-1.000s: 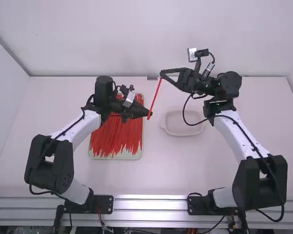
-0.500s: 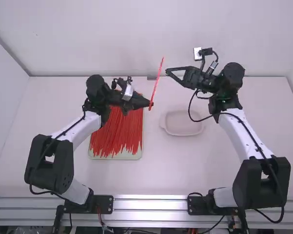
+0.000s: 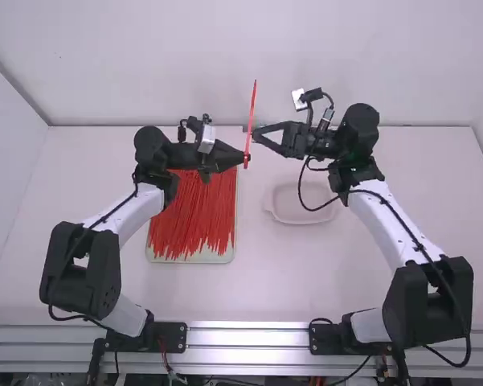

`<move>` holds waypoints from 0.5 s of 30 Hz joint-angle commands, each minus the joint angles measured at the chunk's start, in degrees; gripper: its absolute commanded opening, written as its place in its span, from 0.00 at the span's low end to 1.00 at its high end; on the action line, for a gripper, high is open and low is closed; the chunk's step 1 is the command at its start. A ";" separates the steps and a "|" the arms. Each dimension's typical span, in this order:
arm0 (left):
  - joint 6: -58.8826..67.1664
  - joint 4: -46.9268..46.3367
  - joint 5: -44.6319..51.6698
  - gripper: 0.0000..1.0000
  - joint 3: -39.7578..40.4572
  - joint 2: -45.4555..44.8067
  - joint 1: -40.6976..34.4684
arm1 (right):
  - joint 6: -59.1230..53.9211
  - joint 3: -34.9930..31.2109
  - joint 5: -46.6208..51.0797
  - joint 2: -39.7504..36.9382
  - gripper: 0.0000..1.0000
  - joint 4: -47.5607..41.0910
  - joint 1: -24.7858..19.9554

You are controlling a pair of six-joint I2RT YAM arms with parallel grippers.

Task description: Fasten the cable tie

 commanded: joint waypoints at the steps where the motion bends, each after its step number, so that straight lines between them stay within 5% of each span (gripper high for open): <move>1: -1.27 0.76 -0.52 0.02 0.50 -0.07 0.22 | -0.33 1.27 -0.35 -0.92 0.44 0.33 1.49; 8: -3.54 4.59 -0.50 0.02 0.96 -0.07 0.24 | -0.35 1.27 0.76 -0.92 0.45 0.33 4.94; 15: -3.56 4.33 1.07 0.02 0.92 -0.07 0.28 | 0.13 1.27 0.46 -0.92 0.32 0.33 5.20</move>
